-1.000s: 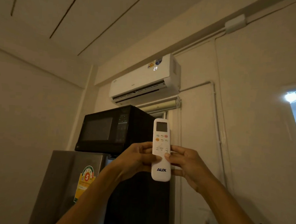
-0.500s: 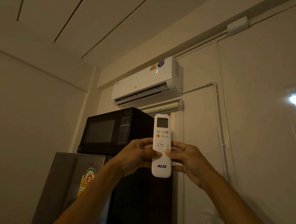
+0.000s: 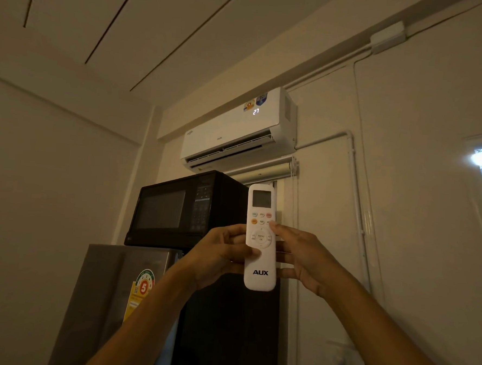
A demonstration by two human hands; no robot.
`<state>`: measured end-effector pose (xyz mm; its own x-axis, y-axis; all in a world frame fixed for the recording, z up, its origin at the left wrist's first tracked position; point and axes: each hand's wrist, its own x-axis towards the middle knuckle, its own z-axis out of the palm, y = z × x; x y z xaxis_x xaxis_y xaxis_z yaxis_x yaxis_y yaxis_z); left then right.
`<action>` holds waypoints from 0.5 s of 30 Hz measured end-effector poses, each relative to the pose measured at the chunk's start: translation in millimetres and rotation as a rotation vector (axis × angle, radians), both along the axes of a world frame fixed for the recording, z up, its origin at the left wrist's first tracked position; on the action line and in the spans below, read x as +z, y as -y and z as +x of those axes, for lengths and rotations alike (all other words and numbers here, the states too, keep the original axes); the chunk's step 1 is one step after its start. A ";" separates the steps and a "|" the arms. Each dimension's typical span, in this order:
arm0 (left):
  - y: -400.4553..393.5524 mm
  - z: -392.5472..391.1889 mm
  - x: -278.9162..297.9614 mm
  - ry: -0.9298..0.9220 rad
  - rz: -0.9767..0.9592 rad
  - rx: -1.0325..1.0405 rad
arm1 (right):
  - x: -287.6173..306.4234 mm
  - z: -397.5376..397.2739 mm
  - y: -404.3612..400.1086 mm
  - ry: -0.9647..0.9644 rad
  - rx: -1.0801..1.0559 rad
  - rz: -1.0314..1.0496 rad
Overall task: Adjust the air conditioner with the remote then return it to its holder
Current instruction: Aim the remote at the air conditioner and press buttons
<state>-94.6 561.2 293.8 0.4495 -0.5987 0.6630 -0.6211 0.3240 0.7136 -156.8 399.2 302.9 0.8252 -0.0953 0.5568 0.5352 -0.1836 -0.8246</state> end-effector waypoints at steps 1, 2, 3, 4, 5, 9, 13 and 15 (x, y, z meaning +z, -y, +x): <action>0.6 -0.1 -1.1 0.001 -0.002 0.003 | -0.6 0.2 -0.1 -0.002 -0.004 0.000; 1.2 -0.2 -1.9 0.004 -0.003 0.007 | -1.1 0.5 -0.4 -0.002 -0.007 -0.001; 1.6 -0.2 -3.2 0.008 -0.003 0.012 | -1.6 0.5 -0.8 -0.001 -0.012 -0.002; 2.1 -0.2 -4.4 0.010 -0.004 0.016 | -2.4 0.3 -1.1 0.000 -0.016 -0.003; 2.4 -0.2 -5.7 0.010 -0.008 0.016 | -3.2 0.0 -1.3 0.001 -0.020 -0.004; 4.2 -0.6 -10.6 -0.007 -0.033 0.010 | -7.9 -1.0 -3.6 0.031 -0.060 -0.003; 6.1 -0.9 -14.3 -0.018 -0.035 0.013 | -12.4 -0.9 -5.7 0.056 -0.081 0.008; 6.1 -1.1 -15.3 -0.023 -0.035 0.019 | -13.8 -1.0 -6.3 0.059 -0.084 0.014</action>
